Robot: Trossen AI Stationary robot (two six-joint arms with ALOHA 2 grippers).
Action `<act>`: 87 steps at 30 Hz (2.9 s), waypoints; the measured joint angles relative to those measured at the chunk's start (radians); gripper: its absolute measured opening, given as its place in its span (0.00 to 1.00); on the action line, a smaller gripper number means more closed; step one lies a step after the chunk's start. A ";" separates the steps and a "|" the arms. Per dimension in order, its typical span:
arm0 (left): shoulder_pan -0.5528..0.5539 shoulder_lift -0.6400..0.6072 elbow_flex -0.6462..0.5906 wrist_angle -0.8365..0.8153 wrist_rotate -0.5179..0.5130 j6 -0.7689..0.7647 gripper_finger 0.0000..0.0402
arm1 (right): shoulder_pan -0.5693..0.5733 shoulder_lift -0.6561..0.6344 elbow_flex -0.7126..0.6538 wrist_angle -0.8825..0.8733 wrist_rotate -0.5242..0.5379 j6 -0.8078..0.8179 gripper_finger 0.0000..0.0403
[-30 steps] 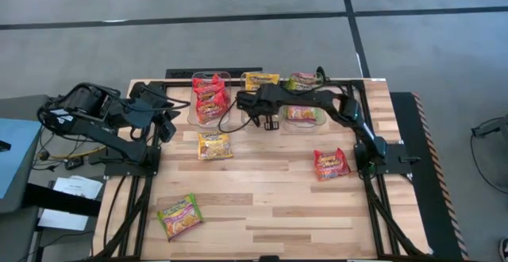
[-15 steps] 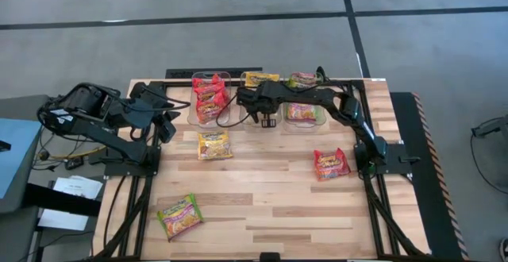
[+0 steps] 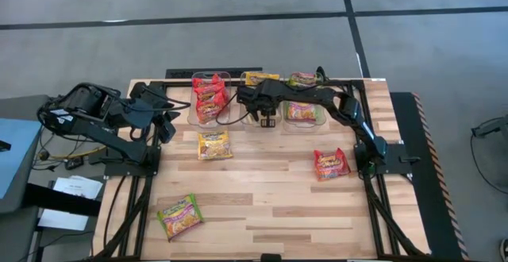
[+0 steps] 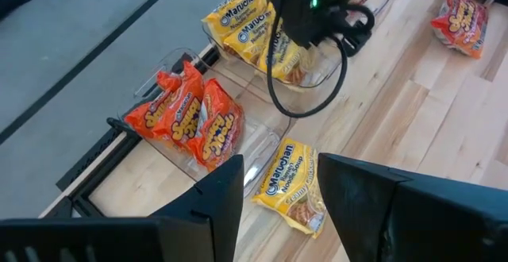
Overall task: Sort Maruchan noodles
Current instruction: Put the yellow noodle pack into the middle transparent bin
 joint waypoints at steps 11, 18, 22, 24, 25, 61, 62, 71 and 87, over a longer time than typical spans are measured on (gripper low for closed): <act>0.000 0.000 0.000 0.000 0.000 0.000 0.38 | -0.049 -0.002 0.139 -0.097 -0.161 0.013 0.27; 0.000 0.000 0.000 0.000 0.001 0.000 0.38 | -0.101 -0.002 0.141 -0.132 -0.445 -0.014 0.27; 0.000 0.000 0.000 0.000 0.000 0.000 0.38 | -0.119 -0.002 0.141 -0.110 -0.620 -0.064 0.27; 0.000 0.000 0.000 0.000 0.000 0.000 0.38 | -0.124 -0.002 0.142 -0.094 -0.654 -0.066 0.27; 0.000 0.000 0.000 0.000 0.000 0.000 0.38 | -0.124 -0.002 0.142 -0.092 -0.668 -0.067 0.27; 0.000 0.000 0.000 0.000 -0.015 -0.019 0.38 | -0.113 0.172 0.144 -0.020 -0.647 -0.029 0.22; 0.000 0.000 0.000 0.000 -0.016 -0.019 0.38 | -0.113 0.172 0.144 -0.018 -0.647 -0.013 0.21; 0.000 0.000 0.000 0.000 -0.016 -0.019 0.38 | -0.124 0.166 0.145 -0.035 -0.654 0.045 0.18; 0.000 0.000 0.000 0.001 -0.016 -0.019 0.38 | -0.230 0.164 0.202 -0.118 -0.683 0.281 0.18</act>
